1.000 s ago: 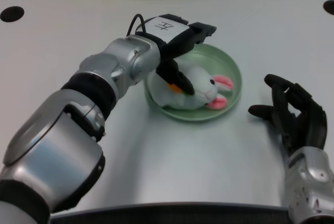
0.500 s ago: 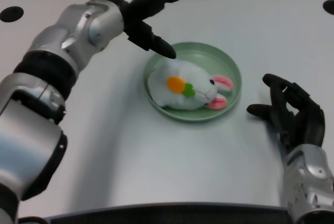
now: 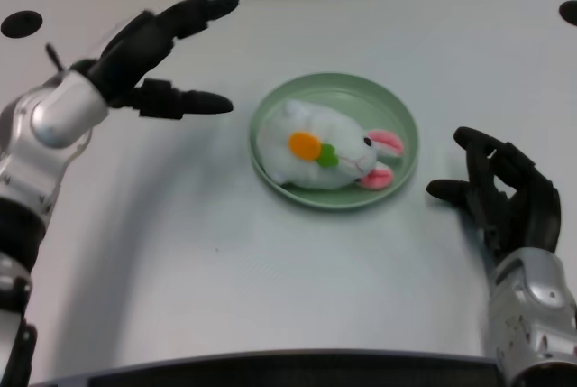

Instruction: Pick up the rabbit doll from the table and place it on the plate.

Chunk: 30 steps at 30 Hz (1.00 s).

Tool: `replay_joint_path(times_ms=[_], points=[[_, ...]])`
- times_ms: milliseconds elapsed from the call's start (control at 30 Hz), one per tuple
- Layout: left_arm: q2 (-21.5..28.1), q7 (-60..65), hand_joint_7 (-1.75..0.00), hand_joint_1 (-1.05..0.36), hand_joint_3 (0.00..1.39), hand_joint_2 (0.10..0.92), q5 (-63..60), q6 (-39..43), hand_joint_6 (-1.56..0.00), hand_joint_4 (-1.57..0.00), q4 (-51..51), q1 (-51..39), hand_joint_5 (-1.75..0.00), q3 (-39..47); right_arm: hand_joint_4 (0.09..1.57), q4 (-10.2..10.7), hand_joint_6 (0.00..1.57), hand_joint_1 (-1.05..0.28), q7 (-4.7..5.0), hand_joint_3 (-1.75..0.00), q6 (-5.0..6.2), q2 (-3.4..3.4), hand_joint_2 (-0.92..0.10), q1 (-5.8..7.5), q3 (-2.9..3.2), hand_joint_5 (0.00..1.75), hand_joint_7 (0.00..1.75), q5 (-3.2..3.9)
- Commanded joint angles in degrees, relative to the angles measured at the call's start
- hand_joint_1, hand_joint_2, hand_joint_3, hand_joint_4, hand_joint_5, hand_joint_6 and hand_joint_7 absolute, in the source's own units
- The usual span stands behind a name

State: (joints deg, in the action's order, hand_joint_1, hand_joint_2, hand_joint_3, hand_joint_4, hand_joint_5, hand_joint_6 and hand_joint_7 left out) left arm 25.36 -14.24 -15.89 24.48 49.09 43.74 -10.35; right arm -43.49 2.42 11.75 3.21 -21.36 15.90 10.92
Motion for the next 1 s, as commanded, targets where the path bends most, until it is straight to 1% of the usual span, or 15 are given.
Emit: replay_joint_path(times_ms=[33, 100, 167, 233, 333, 433, 467, 500, 567, 600, 667, 700, 800, 967, 1000], points=[[-0.9, -1.1, -0.08, -0.62, 0.18, 0.921, 4.7, 0.4, -0.25, -0.22, -4.2, -6.1, -0.16, 3.2, 0.78, 0.2, 0.80, -0.32, -0.09, -0.25, 0.89, 0.02, -0.92, 0.51, -0.35, 1.07, 0.50, -0.48], [-1.6, -1.5, -0.07, -0.61, 0.19, 0.921, 7.5, 0.6, -0.25, -0.23, -7.0, -10.2, -0.18, 5.0, 0.78, 1.0, 0.80, -0.32, -0.29, -0.25, 0.86, -0.28, -0.92, 0.92, -0.34, 1.07, 0.50, -0.15], [-2.3, -1.9, -0.08, -0.58, 0.21, 0.921, 9.8, -0.9, -0.27, -0.25, -11.1, -14.5, -0.21, 6.4, 0.79, 1.5, 0.80, -0.31, -0.42, -0.25, 0.66, -0.65, -0.92, 1.16, -0.08, 1.07, 0.51, 0.48], [-2.4, -2.2, -0.07, -0.57, 0.24, 0.921, 10.6, -2.5, -0.28, -0.25, -13.9, -16.5, -0.24, 7.0, 0.80, 1.8, 0.81, -0.31, -0.32, -0.24, 0.45, -0.75, -0.92, 1.28, -0.06, 1.07, 0.51, 0.61], [-5.3, -3.0, -0.11, -0.52, 0.28, 0.921, 16.3, -7.1, -0.41, -0.36, -20.3, -23.2, -0.36, 9.7, 0.80, 2.7, 0.81, -0.32, 0.10, -0.24, -0.02, -0.72, -0.92, 1.60, -0.43, 1.06, 0.51, 0.12], [-7.9, -3.0, -0.09, -0.48, 0.32, 0.921, 20.5, -12.0, -0.56, -0.36, -25.7, -28.2, -0.71, 11.6, 0.80, 2.8, 0.80, -0.33, -0.08, -0.24, 0.12, -0.46, -0.92, 1.75, -0.72, 1.06, 0.50, -0.27], [-8.7, -2.6, -0.09, -0.47, 0.33, 0.921, 21.3, -13.2, -0.59, -0.33, -27.4, -29.7, -0.84, 12.1, 0.80, 2.8, 0.80, -0.33, -0.24, -0.24, 0.09, -0.43, -0.92, 1.74, -0.68, 1.06, 0.50, -0.13], [-9.3, -2.2, -0.09, -0.46, 0.33, 0.921, 21.7, -14.2, -0.60, -0.32, -28.9, -30.9, -0.89, 12.4, 0.80, 2.9, 0.80, -0.32, -0.33, -0.24, -0.01, -0.42, -0.92, 1.70, -0.62, 1.06, 0.51, 0.02], [-9.9, -1.7, -0.09, -0.46, 0.33, 0.921, 21.9, -15.6, -0.62, -0.32, -30.9, -32.2, -0.95, 12.9, 0.80, 2.9, 0.80, -0.32, -0.45, -0.24, -0.12, -0.42, -0.92, 1.67, -0.54, 1.07, 0.51, 0.25], [-10.9, -1.1, -0.09, -0.46, 0.33, 0.921, 22.9, -16.8, -0.62, -0.32, -32.5, -33.7, -0.96, 13.7, 0.80, 2.8, 0.80, -0.32, -0.41, -0.24, -0.15, -0.30, -0.92, 1.59, -0.55, 1.07, 0.51, 0.19], [-13.5, 0.6, -0.14, -0.46, 0.35, 0.921, 25.7, -20.0, -0.70, -0.39, -35.8, -36.5, -1.13, 15.4, 0.80, 2.6, 0.79, -0.32, -0.23, -0.24, -0.47, -0.19, -0.92, 1.39, -0.44, 1.07, 0.51, 0.23], [-14.8, 1.2, -0.15, -0.45, 0.35, 0.921, 27.4, -22.4, -0.71, -0.41, -37.6, -37.9, -1.17, 16.1, 0.80, 2.6, 0.79, -0.32, -0.19, -0.24, -0.39, -0.12, -0.92, 1.36, -0.51, 1.07, 0.50, 0.09], [-16.9, 3.2, -0.19, -0.41, 0.46, 0.921, 29.4, -28.2, -0.74, -0.45, -42.6, -41.8, -1.26, 16.7, 0.80, 2.7, 0.80, -0.32, 0.02, -0.24, -0.24, -0.11, -0.92, 1.40, -0.63, 1.08, 0.51, -0.17], [-19.7, 4.8, -0.27, -0.46, 0.49, 0.921, 32.1, -31.4, -0.70, -0.39, -46.4, -45.5, -1.41, 18.5, 0.80, 2.6, 0.81, -0.32, -0.42, -0.23, -0.03, 0.04, -0.92, 1.50, -0.51, 1.08, 0.51, 0.06], [-20.7, 5.2, -0.28, -0.47, 0.49, 0.921, 33.9, -32.5, -0.70, -0.39, -47.2, -46.2, -1.42, 19.6, 0.80, 2.8, 0.80, -0.32, -0.20, -0.24, -0.41, 0.00, -0.92, 1.47, -0.46, 1.08, 0.51, 0.12]])
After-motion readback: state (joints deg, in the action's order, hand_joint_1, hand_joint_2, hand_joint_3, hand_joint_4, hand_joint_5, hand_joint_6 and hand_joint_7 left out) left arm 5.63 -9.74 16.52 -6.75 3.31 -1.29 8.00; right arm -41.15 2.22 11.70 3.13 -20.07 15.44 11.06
